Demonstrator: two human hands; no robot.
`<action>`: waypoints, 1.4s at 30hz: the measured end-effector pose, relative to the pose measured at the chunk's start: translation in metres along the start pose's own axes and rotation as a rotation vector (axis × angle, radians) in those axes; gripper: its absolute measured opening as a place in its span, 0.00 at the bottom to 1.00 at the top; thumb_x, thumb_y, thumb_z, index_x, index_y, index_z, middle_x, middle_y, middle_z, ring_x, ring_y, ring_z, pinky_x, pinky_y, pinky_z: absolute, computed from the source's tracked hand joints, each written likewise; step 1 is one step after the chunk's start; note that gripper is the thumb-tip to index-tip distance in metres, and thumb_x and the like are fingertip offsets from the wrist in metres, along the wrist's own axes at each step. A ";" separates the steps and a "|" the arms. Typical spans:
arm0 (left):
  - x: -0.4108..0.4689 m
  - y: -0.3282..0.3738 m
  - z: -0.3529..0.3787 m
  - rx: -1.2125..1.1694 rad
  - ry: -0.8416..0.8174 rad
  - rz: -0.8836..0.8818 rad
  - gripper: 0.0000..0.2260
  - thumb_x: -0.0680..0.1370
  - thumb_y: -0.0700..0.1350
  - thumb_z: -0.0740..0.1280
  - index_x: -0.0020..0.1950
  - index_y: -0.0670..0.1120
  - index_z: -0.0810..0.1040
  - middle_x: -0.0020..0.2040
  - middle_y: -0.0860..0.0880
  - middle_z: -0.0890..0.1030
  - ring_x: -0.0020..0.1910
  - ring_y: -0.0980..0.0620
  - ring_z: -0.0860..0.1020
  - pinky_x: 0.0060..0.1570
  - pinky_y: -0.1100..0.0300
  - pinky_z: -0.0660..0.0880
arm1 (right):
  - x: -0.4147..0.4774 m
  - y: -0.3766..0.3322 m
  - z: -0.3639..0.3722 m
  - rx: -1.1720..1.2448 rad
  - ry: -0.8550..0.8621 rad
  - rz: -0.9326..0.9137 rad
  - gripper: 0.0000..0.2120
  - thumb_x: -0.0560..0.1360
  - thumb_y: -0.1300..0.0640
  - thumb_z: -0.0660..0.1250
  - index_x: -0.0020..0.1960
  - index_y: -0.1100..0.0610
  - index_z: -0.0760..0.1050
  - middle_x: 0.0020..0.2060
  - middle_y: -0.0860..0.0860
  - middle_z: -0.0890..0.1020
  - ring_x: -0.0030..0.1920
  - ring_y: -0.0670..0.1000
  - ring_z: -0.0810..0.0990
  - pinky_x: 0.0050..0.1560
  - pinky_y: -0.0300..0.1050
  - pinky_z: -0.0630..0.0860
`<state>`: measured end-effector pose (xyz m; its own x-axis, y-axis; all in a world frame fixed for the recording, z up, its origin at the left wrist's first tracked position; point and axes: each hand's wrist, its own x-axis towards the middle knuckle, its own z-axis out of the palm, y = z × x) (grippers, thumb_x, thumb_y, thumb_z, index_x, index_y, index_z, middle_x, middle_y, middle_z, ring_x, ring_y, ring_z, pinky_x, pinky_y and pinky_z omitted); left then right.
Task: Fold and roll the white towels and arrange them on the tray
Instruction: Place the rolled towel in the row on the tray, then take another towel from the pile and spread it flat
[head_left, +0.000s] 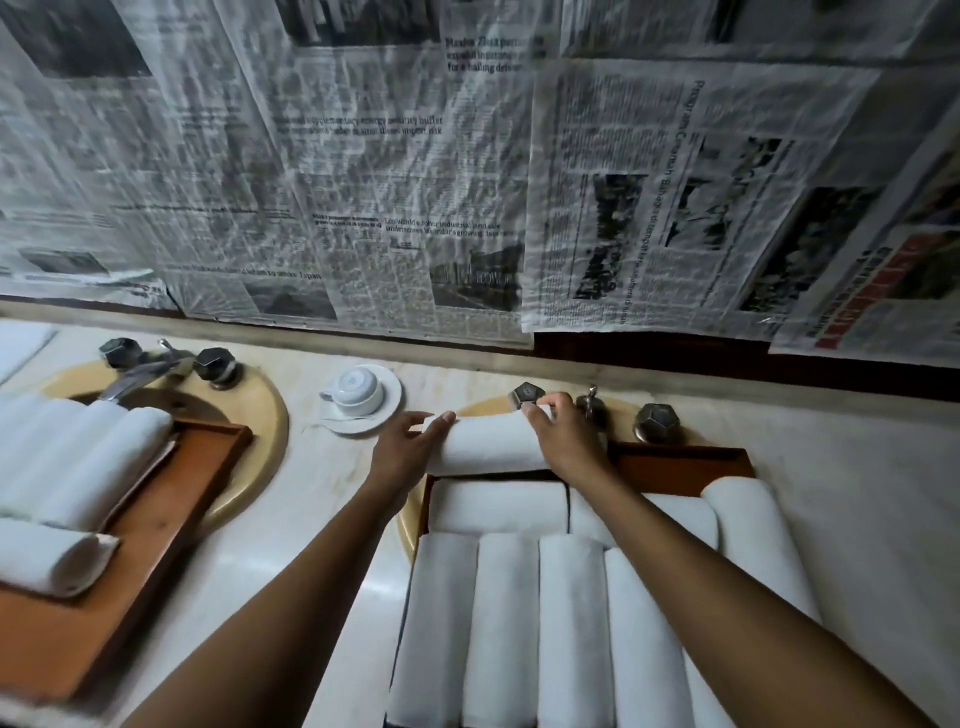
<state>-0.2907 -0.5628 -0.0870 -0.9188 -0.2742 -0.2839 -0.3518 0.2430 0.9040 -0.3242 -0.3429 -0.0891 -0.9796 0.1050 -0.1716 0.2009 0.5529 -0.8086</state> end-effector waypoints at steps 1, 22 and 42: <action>0.014 -0.003 -0.002 0.068 -0.024 -0.003 0.18 0.73 0.65 0.74 0.51 0.52 0.85 0.48 0.55 0.85 0.48 0.59 0.82 0.39 0.65 0.73 | 0.009 -0.001 0.005 -0.057 -0.011 0.025 0.18 0.82 0.43 0.64 0.62 0.56 0.75 0.57 0.56 0.82 0.59 0.59 0.79 0.50 0.46 0.69; -0.005 -0.026 -0.008 0.397 -0.150 0.172 0.11 0.83 0.50 0.62 0.55 0.43 0.79 0.41 0.51 0.82 0.47 0.46 0.79 0.41 0.55 0.68 | -0.027 0.017 0.015 -0.516 0.089 0.098 0.15 0.82 0.49 0.64 0.61 0.58 0.79 0.61 0.60 0.80 0.64 0.61 0.76 0.58 0.49 0.74; -0.015 -0.024 -0.022 0.306 -0.186 0.103 0.18 0.81 0.46 0.63 0.72 0.54 0.75 0.56 0.51 0.85 0.58 0.46 0.79 0.54 0.53 0.73 | -0.037 0.017 0.008 -0.398 0.129 0.155 0.09 0.81 0.59 0.63 0.46 0.58 0.80 0.52 0.60 0.83 0.53 0.63 0.80 0.46 0.48 0.74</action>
<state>-0.2645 -0.5854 -0.0971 -0.9592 -0.0668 -0.2749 -0.2670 0.5354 0.8013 -0.2848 -0.3443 -0.1012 -0.9364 0.3003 -0.1814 0.3508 0.7948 -0.4952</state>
